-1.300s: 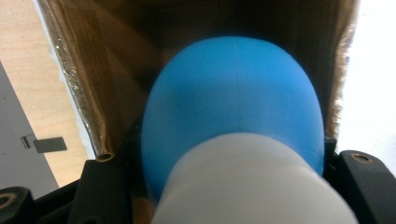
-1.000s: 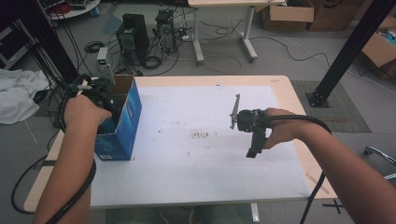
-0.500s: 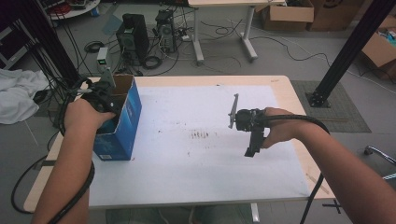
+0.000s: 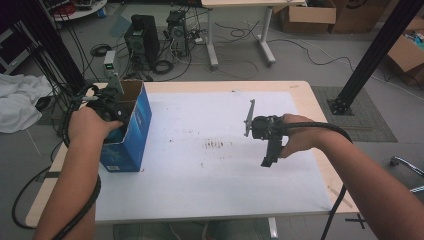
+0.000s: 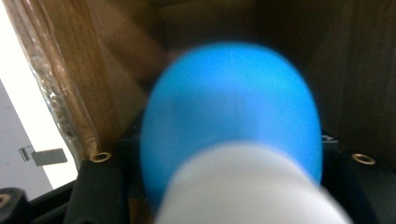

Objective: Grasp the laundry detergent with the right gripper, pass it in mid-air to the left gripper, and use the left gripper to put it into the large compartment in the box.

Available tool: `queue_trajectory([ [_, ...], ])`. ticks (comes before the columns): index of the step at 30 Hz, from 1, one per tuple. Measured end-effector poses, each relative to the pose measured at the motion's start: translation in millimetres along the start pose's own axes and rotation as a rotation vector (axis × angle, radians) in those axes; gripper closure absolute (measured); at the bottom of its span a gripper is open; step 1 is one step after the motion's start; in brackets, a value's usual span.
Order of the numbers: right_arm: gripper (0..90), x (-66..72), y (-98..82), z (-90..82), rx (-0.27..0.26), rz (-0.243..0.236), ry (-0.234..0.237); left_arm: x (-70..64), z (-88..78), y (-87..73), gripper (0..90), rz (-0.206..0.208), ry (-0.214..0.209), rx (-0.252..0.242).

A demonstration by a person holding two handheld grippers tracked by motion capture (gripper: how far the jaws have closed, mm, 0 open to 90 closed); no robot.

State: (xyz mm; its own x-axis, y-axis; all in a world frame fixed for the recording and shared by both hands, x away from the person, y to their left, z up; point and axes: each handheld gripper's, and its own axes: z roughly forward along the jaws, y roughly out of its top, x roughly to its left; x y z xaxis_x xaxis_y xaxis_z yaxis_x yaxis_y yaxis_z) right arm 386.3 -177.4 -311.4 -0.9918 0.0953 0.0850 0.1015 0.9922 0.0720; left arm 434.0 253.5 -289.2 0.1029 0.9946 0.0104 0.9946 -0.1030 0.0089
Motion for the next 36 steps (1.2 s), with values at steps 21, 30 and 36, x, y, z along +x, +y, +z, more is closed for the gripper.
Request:
queue_trajectory([
  [21,0.0,-3.5,3.3,1.3,-0.009,-0.01,-0.008,-3.0,-26.0,-1.6,31.1,0.027,-0.007,-0.016],
  [30,0.0,-3.4,1.4,-0.2,-0.018,-0.006,-0.011,-7.1,-48.0,-3.0,27.2,0.032,-0.016,-0.037],
  [36,0.0,-3.2,1.4,0.3,-0.023,-0.012,-0.012,-8.4,-58.1,-4.9,25.5,0.032,0.001,-0.043],
])
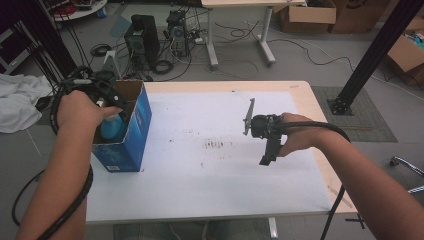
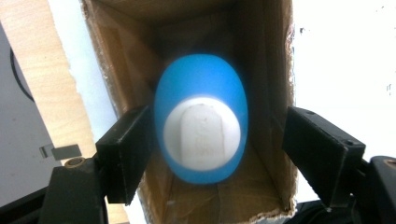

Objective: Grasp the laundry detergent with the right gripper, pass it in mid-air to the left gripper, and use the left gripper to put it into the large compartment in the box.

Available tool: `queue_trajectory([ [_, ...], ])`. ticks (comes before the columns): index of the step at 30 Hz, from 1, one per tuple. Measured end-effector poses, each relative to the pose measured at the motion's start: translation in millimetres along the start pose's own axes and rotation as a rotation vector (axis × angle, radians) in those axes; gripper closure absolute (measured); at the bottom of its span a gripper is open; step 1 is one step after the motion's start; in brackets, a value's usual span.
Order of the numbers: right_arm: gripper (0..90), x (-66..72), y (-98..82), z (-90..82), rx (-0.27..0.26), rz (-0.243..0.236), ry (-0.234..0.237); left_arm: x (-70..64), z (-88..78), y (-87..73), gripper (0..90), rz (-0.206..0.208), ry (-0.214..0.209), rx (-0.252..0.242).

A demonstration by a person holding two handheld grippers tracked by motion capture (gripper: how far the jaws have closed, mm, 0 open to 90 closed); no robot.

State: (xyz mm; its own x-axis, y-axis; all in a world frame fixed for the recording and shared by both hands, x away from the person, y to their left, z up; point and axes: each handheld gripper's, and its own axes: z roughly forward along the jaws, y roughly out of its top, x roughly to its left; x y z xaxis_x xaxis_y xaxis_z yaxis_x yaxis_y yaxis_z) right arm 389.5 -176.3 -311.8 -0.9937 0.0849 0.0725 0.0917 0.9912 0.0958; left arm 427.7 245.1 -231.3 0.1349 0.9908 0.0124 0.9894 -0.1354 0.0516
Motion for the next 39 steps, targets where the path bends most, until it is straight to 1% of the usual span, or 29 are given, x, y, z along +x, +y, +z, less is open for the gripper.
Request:
queue_trajectory([
  [4,0.0,0.4,-0.6,-0.9,-0.003,-0.001,-0.003,1.5,-4.7,-0.7,25.7,0.001,0.006,-0.002],
  [8,0.0,0.9,-0.6,-1.4,-0.009,0.0,-0.004,1.3,-9.8,-1.4,25.9,-0.008,0.017,-0.008],
  [9,0.0,1.1,-0.3,-2.0,-0.007,-0.002,-0.005,1.4,-11.7,-1.2,25.7,0.002,0.022,-0.008],
  [11,0.0,1.4,0.0,-2.6,-0.008,-0.004,-0.005,0.5,-16.5,-1.2,23.4,0.0,0.024,-0.018],
  [13,0.0,1.9,-0.2,-3.0,-0.009,-0.001,-0.006,-0.5,-21.0,-0.5,20.2,0.003,0.025,-0.011],
  [15,0.0,1.9,-0.5,-3.3,-0.01,-0.001,-0.007,-2.2,-26.4,-0.3,17.2,0.008,0.026,-0.016],
  [16,0.0,2.1,-0.8,-3.6,-0.01,0.0,-0.007,-2.9,-29.1,-0.2,17.0,0.014,0.032,-0.012],
  [19,0.0,2.4,-1.8,-4.2,-0.006,0.002,-0.008,-6.5,-38.1,0.1,16.7,0.03,0.042,-0.034],
  [22,0.0,3.3,-3.1,-4.5,-0.009,0.01,-0.007,-11.7,-45.5,0.6,15.4,0.046,0.038,-0.041],
  [24,0.0,3.9,-3.5,-5.2,-0.011,0.015,-0.009,-16.9,-47.3,0.5,13.6,0.071,0.022,-0.049],
  [25,0.0,4.4,-3.3,-5.9,-0.01,0.013,-0.01,-19.0,-47.6,0.5,12.9,0.081,0.023,-0.049],
  [29,0.0,6.8,-1.6,-8.8,-0.028,0.008,-0.013,-23.5,-47.5,1.4,9.8,0.093,0.02,-0.046],
  [32,0.0,7.4,-0.9,-10.2,-0.03,0.005,-0.017,-26.8,-49.6,1.0,9.9,0.097,0.025,-0.052],
  [34,0.0,7.5,-1.2,-10.6,-0.027,0.008,-0.016,-28.6,-51.5,0.8,9.9,0.106,0.032,-0.051],
  [37,0.0,7.0,-2.3,-10.7,-0.021,0.007,-0.015,-32.6,-55.4,0.7,8.9,0.12,0.031,-0.056],
  [39,0.0,6.8,-2.9,-10.1,-0.025,0.011,-0.017,-36.9,-56.3,1.1,7.3,0.138,0.015,-0.048],
])
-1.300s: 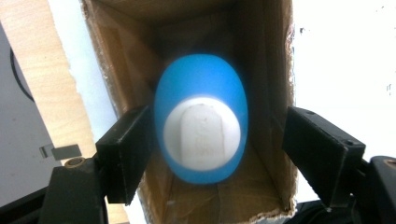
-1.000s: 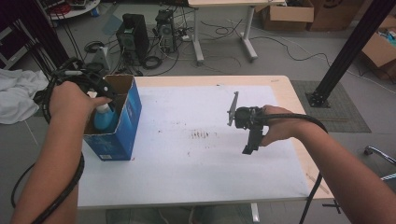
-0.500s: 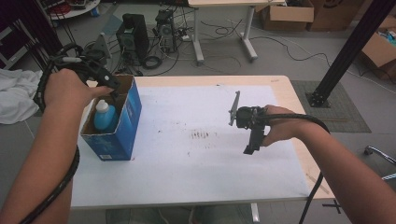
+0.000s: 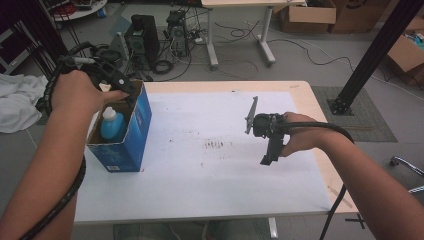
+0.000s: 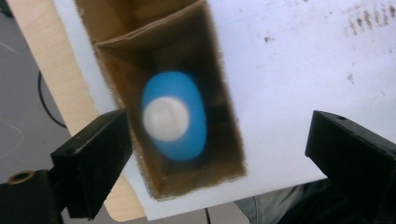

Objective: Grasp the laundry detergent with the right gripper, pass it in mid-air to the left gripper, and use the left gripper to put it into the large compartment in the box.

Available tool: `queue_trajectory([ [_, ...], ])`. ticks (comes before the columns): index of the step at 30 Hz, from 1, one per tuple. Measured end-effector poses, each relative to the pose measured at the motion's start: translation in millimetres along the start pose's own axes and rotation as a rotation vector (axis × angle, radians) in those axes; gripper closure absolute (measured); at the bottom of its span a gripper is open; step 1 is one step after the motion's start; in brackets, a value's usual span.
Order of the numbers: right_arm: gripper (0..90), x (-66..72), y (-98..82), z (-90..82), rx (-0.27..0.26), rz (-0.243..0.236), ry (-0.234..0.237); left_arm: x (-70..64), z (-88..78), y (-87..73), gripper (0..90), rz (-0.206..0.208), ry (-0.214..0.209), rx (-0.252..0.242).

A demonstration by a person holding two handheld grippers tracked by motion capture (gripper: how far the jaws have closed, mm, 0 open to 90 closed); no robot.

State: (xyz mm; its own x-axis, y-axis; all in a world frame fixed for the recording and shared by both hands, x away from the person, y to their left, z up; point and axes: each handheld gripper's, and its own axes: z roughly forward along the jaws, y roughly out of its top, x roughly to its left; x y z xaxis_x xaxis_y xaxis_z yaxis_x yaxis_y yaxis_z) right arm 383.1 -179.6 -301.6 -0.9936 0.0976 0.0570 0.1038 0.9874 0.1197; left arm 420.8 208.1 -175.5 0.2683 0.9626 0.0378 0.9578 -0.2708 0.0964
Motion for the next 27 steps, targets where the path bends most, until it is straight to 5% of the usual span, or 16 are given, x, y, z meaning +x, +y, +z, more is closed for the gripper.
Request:
queue_trajectory([
  [6,0.0,2.3,1.9,0.7,0.003,-0.005,0.004,-15.7,-1.3,3.2,3.5,0.073,-0.017,0.01],
  [16,0.0,1.3,0.9,-1.9,0.003,-0.003,0.002,-54.5,5.7,4.9,0.1,0.346,-0.104,0.02],
  [22,0.0,2.3,1.5,-2.3,0.005,-0.002,0.003,-91.4,13.9,-2.0,0.1,0.673,-0.156,0.016],
  [27,0.0,4.7,2.6,-2.6,0.015,-0.001,0.0,-117.1,25.7,-12.8,0.1,0.865,-0.175,0.045],
])
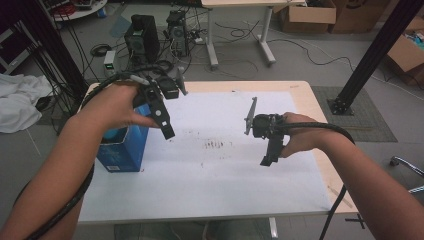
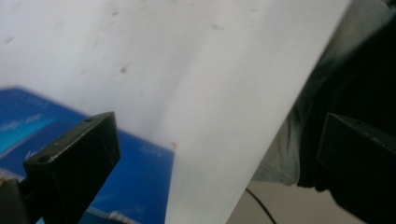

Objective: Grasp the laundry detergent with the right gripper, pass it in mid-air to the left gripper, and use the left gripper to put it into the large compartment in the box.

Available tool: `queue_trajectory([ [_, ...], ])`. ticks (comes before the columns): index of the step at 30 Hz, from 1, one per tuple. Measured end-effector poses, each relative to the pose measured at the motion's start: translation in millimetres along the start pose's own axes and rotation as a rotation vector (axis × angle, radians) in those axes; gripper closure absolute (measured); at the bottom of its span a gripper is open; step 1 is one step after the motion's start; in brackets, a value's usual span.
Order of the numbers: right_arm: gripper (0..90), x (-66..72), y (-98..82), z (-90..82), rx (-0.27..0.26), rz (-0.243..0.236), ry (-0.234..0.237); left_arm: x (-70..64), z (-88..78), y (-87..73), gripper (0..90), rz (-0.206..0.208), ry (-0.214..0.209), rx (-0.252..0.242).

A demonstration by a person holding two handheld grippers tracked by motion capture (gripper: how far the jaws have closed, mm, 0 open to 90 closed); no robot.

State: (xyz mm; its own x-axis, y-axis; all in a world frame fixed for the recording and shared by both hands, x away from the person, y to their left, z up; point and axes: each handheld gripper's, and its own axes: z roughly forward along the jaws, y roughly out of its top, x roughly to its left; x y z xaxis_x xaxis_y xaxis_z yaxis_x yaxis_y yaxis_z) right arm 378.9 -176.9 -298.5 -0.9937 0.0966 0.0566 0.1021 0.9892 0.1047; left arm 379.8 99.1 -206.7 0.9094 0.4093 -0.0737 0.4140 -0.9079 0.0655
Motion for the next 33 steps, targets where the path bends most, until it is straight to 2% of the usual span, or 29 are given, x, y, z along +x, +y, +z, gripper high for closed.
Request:
queue_trajectory([
  [4,0.0,2.9,1.6,-1.0,0.006,-0.002,-0.002,-16.3,14.8,5.7,0.1,0.118,-0.011,0.056],
  [7,0.0,4.3,2.7,-2.9,0.005,-0.005,-0.003,-25.9,23.8,9.7,0.1,0.183,0.001,0.103],
  [10,0.0,4.4,3.4,-4.4,0.003,-0.002,-0.005,-32.7,29.9,12.9,0.1,0.23,0.001,0.111],
  [17,0.0,1.3,4.9,-5.2,0.005,-0.005,-0.007,-36.3,41.6,15.3,0.1,0.275,-0.013,0.101],
  [24,0.0,-1.7,4.9,-6.1,0.008,0.004,-0.005,-31.4,49.7,15.5,0.1,0.272,-0.022,0.096],
  [33,0.0,-3.9,6.7,-6.5,0.013,0.004,-0.005,-30.5,50.4,17.6,0.1,0.287,-0.028,0.091],
])
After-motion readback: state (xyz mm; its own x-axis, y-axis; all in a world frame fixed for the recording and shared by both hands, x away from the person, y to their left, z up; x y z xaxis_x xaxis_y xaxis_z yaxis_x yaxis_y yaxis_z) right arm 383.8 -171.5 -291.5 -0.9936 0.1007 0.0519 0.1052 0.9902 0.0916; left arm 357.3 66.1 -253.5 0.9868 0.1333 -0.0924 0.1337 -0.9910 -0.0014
